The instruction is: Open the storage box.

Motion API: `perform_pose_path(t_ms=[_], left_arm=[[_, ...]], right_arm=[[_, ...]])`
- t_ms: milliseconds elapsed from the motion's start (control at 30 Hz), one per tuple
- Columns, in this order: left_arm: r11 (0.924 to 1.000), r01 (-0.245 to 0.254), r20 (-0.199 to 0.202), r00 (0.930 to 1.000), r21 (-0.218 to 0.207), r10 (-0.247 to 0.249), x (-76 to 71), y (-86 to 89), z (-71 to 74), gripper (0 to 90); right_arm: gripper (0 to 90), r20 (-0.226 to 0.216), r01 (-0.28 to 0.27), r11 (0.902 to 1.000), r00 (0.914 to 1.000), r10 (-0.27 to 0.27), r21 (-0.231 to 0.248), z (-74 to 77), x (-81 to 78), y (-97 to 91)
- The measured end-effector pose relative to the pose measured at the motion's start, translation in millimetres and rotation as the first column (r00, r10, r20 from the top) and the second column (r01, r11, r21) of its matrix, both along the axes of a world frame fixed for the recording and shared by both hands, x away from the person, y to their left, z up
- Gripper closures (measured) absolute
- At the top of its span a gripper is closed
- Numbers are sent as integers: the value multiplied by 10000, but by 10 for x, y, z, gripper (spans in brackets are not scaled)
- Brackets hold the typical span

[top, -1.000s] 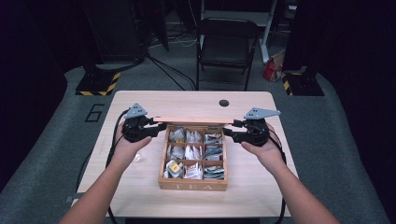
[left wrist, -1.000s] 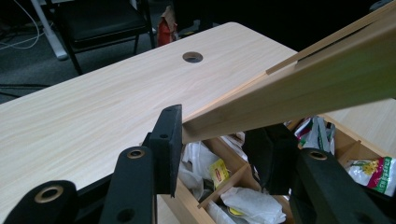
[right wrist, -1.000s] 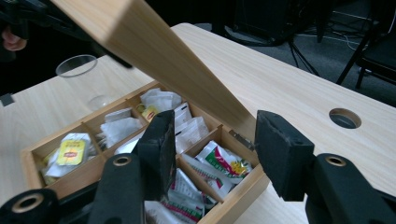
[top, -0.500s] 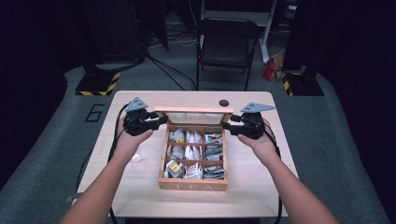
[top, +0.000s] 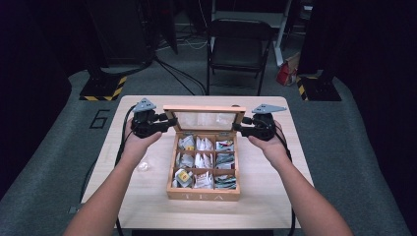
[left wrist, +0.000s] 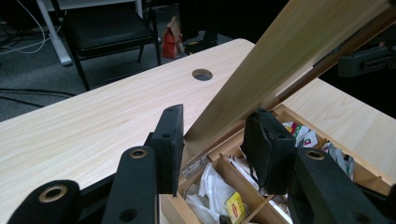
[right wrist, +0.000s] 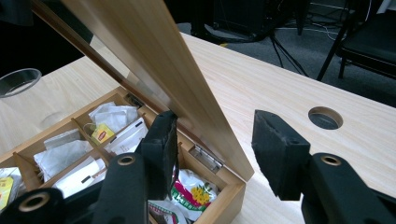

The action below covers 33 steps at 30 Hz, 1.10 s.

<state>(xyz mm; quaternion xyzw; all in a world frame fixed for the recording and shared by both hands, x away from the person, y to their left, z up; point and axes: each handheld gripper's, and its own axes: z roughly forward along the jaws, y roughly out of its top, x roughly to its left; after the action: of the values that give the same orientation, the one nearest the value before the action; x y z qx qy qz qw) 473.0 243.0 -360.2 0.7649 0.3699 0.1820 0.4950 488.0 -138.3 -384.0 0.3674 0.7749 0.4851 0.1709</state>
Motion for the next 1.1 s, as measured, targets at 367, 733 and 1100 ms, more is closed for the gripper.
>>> perform_pose_path(t_ms=[367,733,1100], left_arm=[[9999,-95,-164,9998,65,96,93,-27,-30,577],[9993,-302,-441,9985,212,311,222,-66,-175,567],[9986,-382,-561,9976,371,402,313,-77,-264,590]], right_arm=[[570,-249,-135,9994,9996,143,309,13,85,24],[574,-346,45,9979,9994,-23,643,0,131,23],[570,-341,230,9983,9992,-212,531,-8,196,59]])
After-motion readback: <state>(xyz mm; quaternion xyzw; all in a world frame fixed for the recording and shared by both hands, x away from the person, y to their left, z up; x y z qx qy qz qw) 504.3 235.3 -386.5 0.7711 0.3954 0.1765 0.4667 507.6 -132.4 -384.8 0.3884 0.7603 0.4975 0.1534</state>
